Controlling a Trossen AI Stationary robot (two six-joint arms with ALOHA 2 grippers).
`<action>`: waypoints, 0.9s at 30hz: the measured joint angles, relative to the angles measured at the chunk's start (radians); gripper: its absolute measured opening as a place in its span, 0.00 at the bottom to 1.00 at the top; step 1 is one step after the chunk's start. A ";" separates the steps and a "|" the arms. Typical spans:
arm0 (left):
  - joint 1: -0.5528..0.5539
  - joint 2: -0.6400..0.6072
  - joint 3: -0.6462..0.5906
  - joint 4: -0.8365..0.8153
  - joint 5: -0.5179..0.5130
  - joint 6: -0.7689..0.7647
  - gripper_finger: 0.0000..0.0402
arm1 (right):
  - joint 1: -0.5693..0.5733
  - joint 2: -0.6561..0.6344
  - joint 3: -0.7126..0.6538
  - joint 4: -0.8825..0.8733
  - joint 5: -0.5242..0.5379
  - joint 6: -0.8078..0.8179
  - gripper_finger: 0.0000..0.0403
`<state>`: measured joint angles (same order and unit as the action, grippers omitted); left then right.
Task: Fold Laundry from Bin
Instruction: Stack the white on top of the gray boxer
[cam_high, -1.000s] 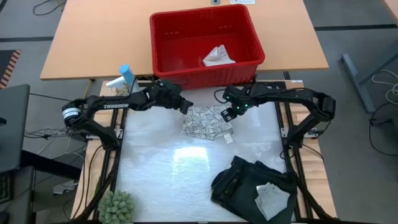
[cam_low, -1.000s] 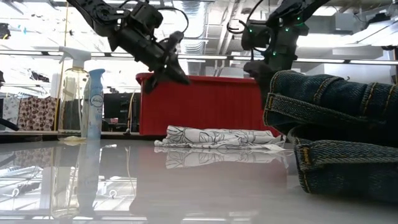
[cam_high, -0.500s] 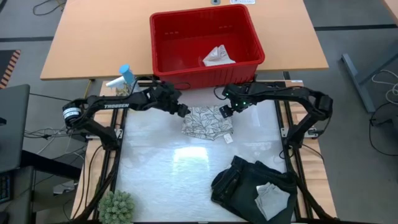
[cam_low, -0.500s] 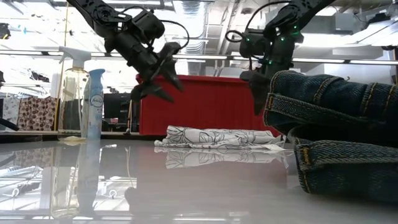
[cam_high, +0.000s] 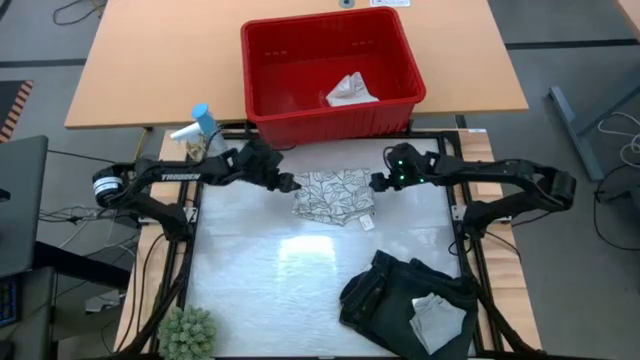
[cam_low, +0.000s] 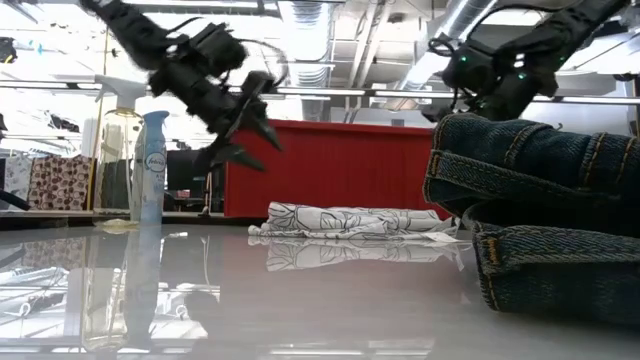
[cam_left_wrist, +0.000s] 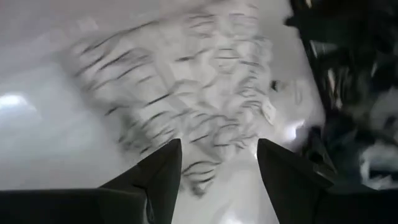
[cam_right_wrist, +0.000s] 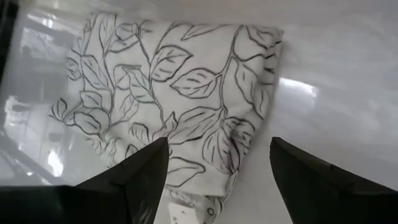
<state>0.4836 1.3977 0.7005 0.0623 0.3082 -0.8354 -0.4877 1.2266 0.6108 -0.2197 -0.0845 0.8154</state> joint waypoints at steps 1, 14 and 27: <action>0.002 -0.011 -0.057 0.066 -0.007 -0.048 0.50 | -0.001 0.000 -0.006 0.007 0.001 0.000 0.75; -0.005 0.081 -0.198 0.313 -0.159 -0.130 0.50 | -0.026 0.143 -0.010 0.100 -0.045 -0.061 0.75; -0.020 0.242 -0.123 0.364 -0.138 -0.148 0.50 | -0.031 0.212 -0.009 0.110 -0.047 -0.083 0.75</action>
<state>0.4641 1.6402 0.5771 0.4261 0.1699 -0.9837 -0.5192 1.4383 0.6018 -0.1094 -0.1310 0.7322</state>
